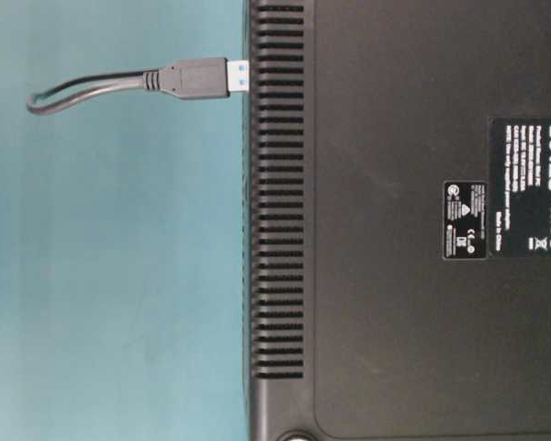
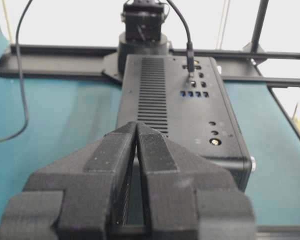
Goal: Insert the USB into the PC box with both arms.
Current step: 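Move the right gripper over the black USB cable at the box's back panel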
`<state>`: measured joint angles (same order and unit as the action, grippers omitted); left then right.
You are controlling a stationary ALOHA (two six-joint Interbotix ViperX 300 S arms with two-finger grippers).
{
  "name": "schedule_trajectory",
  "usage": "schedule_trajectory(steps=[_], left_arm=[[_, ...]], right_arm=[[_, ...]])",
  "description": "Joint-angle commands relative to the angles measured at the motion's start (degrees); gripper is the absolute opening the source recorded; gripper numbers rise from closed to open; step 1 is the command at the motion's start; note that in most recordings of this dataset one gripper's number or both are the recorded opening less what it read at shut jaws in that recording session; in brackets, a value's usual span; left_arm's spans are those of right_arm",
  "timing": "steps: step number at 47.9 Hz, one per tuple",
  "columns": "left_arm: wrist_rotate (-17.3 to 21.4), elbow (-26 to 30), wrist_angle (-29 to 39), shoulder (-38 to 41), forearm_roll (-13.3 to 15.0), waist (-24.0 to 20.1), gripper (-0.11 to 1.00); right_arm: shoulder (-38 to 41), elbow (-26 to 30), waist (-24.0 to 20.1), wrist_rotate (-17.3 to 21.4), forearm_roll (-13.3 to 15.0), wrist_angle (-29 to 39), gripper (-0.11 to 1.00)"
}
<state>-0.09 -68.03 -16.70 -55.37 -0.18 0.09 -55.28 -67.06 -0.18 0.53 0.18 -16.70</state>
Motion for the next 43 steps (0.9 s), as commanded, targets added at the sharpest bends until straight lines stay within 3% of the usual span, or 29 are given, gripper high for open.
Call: schedule_trajectory(steps=[1, 5, 8, 14, 22, 32, 43], left_arm=[[-1.23, 1.41, -0.35, 0.53, -0.44, 0.09, 0.1], [-1.93, 1.58, -0.35, 0.62, -0.53, 0.09, 0.02], [-1.93, 1.93, -0.09, 0.62, -0.44, 0.09, 0.0], [-1.58, 3.96, 2.02, 1.05, -0.53, 0.0, 0.0], [-1.41, 6.68, 7.12, 2.11, -0.62, 0.18, 0.0], [-1.41, 9.49, 12.39, 2.2, -0.7, 1.41, 0.0], [-1.58, 11.87, 19.78, 2.2, -0.7, 2.29, 0.0]], right_arm=[[0.26, 0.53, -0.26, 0.62, -0.62, -0.09, 0.14], [0.26, 1.23, -0.26, 2.81, -4.83, 2.81, 0.17], [0.62, 2.29, -0.26, 5.1, -6.68, 6.77, 0.09], [1.49, 6.5, -0.26, 6.24, -6.33, 16.79, 0.02], [4.04, 13.1, -0.53, 6.5, -5.54, 28.3, 0.02], [9.49, 21.71, -2.72, 8.88, -7.82, 41.4, 0.02], [15.64, 28.74, -4.92, 9.76, -7.82, 50.71, 0.03]])
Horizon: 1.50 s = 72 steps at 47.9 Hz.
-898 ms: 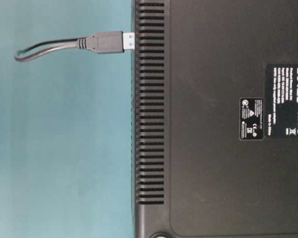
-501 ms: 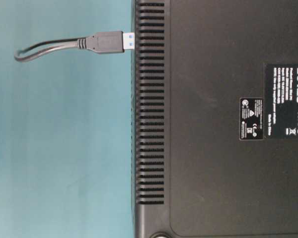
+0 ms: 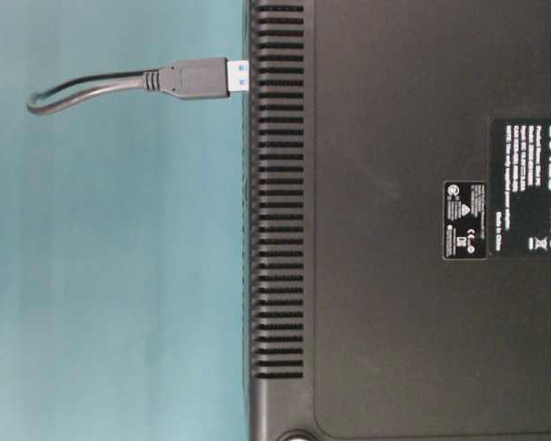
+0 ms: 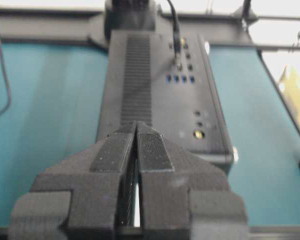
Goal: Insert the USB into the PC box with both arms.
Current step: 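Move the right gripper over the black USB cable at the box's back panel, then lower the right gripper around the USB cable near the port and close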
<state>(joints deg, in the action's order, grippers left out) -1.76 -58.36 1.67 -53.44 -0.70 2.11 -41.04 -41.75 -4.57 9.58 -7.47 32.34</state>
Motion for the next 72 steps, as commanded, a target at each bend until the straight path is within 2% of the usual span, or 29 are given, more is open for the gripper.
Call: schedule_trajectory(steps=[1, 10, 15, 21, 25, 29, 35, 41, 48, 60, 72], left_arm=[[0.09, 2.37, 1.85, 0.35, -0.09, 0.26, 0.0], [-0.18, 1.93, 2.99, 0.35, -0.09, 0.26, 0.0], [-0.26, 1.93, 2.99, 0.35, -0.18, 0.26, 0.0], [-0.35, 1.85, 3.08, 0.35, -0.09, 0.26, 0.0], [-0.35, 2.02, 3.08, 0.35, -0.18, 0.26, 0.0], [-0.35, 2.2, 3.08, 0.35, -0.18, 0.26, 0.0], [-0.35, 2.11, 3.25, 0.35, -0.09, 0.26, 0.0], [-0.35, 2.11, 3.96, 0.35, -0.09, 0.26, 0.0], [-0.35, 2.2, 4.57, 0.35, -0.09, 0.26, 0.0], [-0.44, 2.29, 4.57, 0.35, -0.18, 0.26, 0.0], [-0.44, 2.11, 4.57, 0.35, -0.18, 0.26, 0.0]], right_arm=[[2.02, 4.04, -0.53, 0.62, -0.09, 2.2, 0.03], [7.73, 10.2, -0.62, 0.62, 0.88, 8.53, 0.07], [10.28, 13.36, -0.62, 0.7, 1.76, 12.48, 0.14], [13.45, 17.67, 0.0, 5.19, -0.18, 16.35, 0.36], [15.03, 19.51, 0.97, 8.7, 0.7, 18.98, 0.5], [15.73, 20.57, 0.97, 8.96, 2.64, 20.74, 0.59], [15.91, 20.92, -0.09, 8.88, 4.75, 20.21, 0.61], [16.17, 20.04, -1.14, 8.88, 5.71, 18.28, 0.61], [16.52, 18.9, -1.85, 9.05, 5.71, 15.47, 0.63], [18.81, 19.16, -2.02, 10.11, 5.71, 14.24, 0.8], [21.36, 20.83, -2.46, 10.11, 5.62, 14.24, 0.8]])
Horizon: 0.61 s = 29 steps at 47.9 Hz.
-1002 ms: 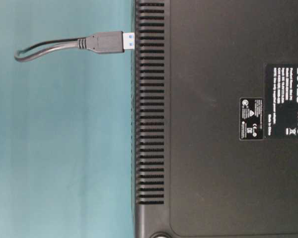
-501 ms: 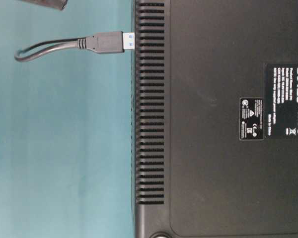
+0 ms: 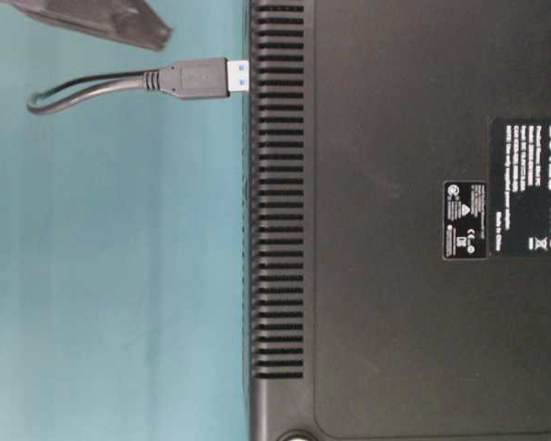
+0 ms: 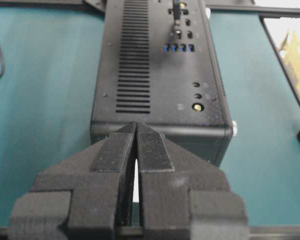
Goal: Insert the USB into the PC box with both arms.
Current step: 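Lower the right gripper around the USB cable near the port and close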
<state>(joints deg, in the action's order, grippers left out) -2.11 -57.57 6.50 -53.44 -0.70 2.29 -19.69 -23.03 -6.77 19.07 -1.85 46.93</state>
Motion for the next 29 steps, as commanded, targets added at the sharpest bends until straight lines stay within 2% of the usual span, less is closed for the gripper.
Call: schedule_trajectory(steps=[1, 12, 29], left_arm=[[-0.09, 1.32, -0.26, 0.35, -0.18, 0.09, 0.0], [-0.09, 0.79, -0.26, -0.09, -0.09, 0.09, 0.0], [-0.09, 0.09, -0.26, -1.23, -0.09, 0.09, 0.0]], right_arm=[[0.26, 2.29, -0.26, 0.62, 0.09, -0.44, 0.8], [2.64, 4.39, -0.26, 0.53, 0.09, -0.35, 0.8], [3.87, 4.48, -0.26, 0.53, 0.09, -0.44, 0.79]])
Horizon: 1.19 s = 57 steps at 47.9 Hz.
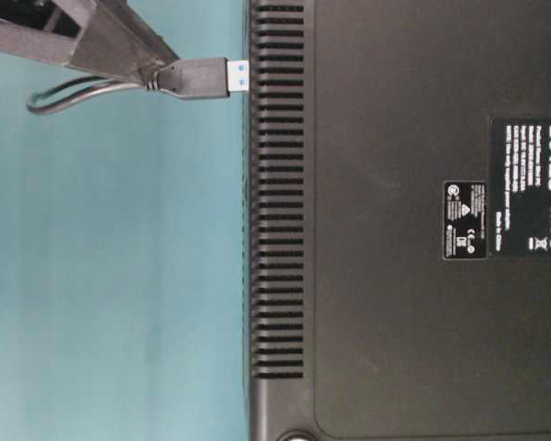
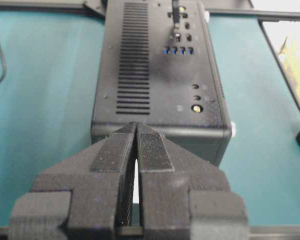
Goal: Insert the USB into the PC box with both arms.
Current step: 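Lower the right gripper around the USB cable near the port and close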
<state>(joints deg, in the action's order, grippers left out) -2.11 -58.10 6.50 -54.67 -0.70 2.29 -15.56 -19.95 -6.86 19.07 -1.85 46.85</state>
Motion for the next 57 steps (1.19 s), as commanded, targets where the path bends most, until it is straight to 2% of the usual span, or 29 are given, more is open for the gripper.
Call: schedule_trajectory(steps=[1, 14, 27, 48, 57], left_arm=[[-0.09, 0.62, -0.26, 0.0, -0.09, 0.09, 0.0], [-0.09, 0.53, 0.09, -0.44, -0.18, 0.0, 0.0], [-0.26, 0.18, 0.09, -0.44, -0.09, 0.0, 0.0], [-0.26, -0.35, 0.09, -1.14, -0.09, 0.09, 0.0], [-0.35, -0.35, 0.0, -1.32, -0.09, 0.0, 0.0]], right_arm=[[-0.18, 1.41, -0.18, 0.53, 0.09, -0.35, 0.79], [0.26, 1.58, -0.18, 0.35, 0.09, -1.32, 0.73], [0.35, 1.49, -0.18, 0.18, 0.09, -1.32, 0.59], [0.53, 1.93, -0.18, 0.09, -0.09, -1.23, 0.48], [0.7, 1.93, -0.26, 0.0, -0.26, -1.23, 0.37]])
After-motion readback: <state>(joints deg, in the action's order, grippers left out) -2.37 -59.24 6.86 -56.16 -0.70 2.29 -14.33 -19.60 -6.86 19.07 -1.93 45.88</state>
